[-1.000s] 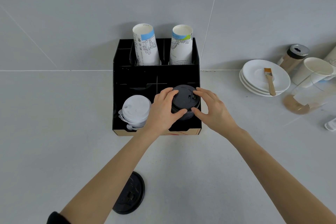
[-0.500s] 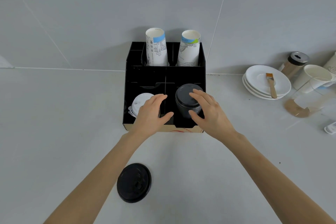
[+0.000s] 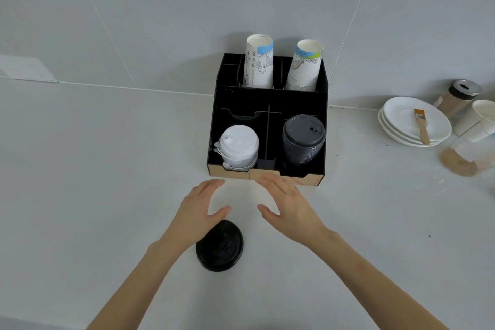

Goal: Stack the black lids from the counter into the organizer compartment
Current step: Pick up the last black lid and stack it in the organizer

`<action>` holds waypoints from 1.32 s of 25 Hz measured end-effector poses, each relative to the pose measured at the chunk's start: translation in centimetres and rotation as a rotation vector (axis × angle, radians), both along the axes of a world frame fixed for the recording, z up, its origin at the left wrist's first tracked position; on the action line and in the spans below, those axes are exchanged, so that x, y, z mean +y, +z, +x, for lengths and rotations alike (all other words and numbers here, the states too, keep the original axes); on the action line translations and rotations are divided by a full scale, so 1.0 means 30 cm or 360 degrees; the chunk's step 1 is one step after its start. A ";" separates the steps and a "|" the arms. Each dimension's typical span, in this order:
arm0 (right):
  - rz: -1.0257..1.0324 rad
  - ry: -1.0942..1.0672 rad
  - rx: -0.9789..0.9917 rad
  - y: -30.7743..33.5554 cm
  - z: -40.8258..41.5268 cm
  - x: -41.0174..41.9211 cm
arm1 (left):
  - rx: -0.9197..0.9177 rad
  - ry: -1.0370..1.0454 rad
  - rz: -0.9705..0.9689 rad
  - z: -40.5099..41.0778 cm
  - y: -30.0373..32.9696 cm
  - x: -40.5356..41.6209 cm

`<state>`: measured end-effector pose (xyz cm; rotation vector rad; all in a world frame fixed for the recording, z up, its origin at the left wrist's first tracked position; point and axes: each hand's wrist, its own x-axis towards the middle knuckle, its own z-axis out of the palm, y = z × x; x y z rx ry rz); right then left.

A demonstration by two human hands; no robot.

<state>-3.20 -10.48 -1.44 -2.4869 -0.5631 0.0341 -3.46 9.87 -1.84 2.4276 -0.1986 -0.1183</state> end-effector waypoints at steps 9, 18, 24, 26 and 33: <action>-0.0138 0.0202 0.0392 -0.118 -0.125 0.124 | 0.0290 0.0078 0.0081 -0.157 -0.107 0.103; -0.0102 0.0174 0.0373 -0.138 -0.140 0.126 | 0.0286 -0.0012 -0.0014 -0.209 -0.113 0.112; -0.0095 0.0138 0.0370 -0.135 -0.137 0.092 | 0.0246 -0.0058 0.0068 -0.202 -0.120 0.075; -0.0073 0.0127 0.0377 -0.135 -0.143 0.089 | 0.0216 -0.0042 0.0050 -0.197 -0.120 0.059; 0.0158 -0.0013 0.0357 -0.091 -0.127 0.048 | 0.0093 -0.0063 0.0008 -0.148 -0.092 0.010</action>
